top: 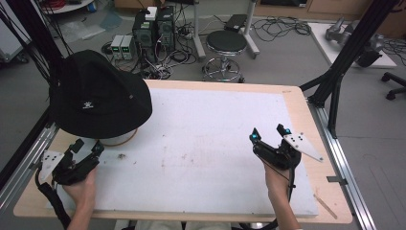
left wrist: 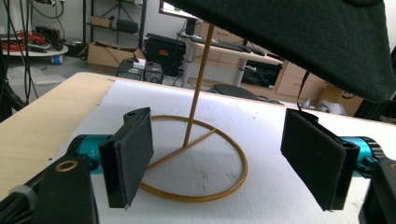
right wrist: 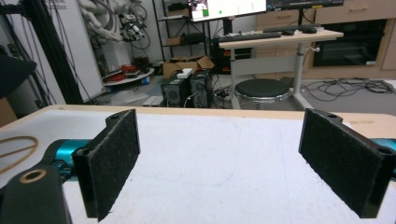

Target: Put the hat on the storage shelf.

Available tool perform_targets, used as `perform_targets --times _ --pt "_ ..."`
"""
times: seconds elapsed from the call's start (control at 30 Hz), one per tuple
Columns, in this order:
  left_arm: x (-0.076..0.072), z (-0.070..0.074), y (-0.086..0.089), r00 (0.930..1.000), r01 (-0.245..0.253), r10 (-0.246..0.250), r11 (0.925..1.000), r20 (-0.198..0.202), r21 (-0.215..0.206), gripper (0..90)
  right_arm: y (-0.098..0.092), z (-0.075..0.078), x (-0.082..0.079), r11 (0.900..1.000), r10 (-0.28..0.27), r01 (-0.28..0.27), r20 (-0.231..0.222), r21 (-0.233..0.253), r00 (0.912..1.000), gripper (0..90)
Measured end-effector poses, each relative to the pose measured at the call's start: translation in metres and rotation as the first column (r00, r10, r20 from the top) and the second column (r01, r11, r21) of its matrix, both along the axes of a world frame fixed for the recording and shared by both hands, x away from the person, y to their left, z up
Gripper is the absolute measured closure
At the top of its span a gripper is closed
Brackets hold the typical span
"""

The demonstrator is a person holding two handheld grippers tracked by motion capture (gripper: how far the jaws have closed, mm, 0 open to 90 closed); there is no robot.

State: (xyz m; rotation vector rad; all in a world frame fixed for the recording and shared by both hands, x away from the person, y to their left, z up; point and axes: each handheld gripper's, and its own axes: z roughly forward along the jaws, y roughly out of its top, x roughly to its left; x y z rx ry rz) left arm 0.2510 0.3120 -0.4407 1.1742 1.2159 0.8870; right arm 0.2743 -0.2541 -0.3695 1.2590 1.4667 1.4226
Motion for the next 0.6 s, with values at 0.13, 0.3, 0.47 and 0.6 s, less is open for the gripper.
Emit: perform_targets --times 0.13,0.3,0.47,0.6 --pt "0.0 0.0 -0.001 1.0 0.002 -0.002 1.0 0.0 0.003 25.5 -0.005 -0.01 0.0 1.0 -0.025 0.024 -0.008 -0.007 0.9997 11.6" --pt "-0.001 0.0 -0.001 1.0 0.002 -0.002 1.0 0.001 0.009 25.4 -0.009 -0.025 0.0 0.997 -0.076 0.076 -0.018 -0.034 0.9969 11.6" --pt "0.001 0.0 -0.001 1.0 0.004 -0.004 1.0 0.0 0.008 25.5 -0.013 -0.048 -0.001 0.987 -0.151 0.149 -0.024 -0.06 0.9883 11.6" --pt "0.001 0.0 -0.002 1.0 0.007 -0.007 0.9999 0.002 0.01 25.4 -0.018 -0.052 -0.001 0.984 -0.172 0.17 -0.039 -0.047 0.9843 11.6"
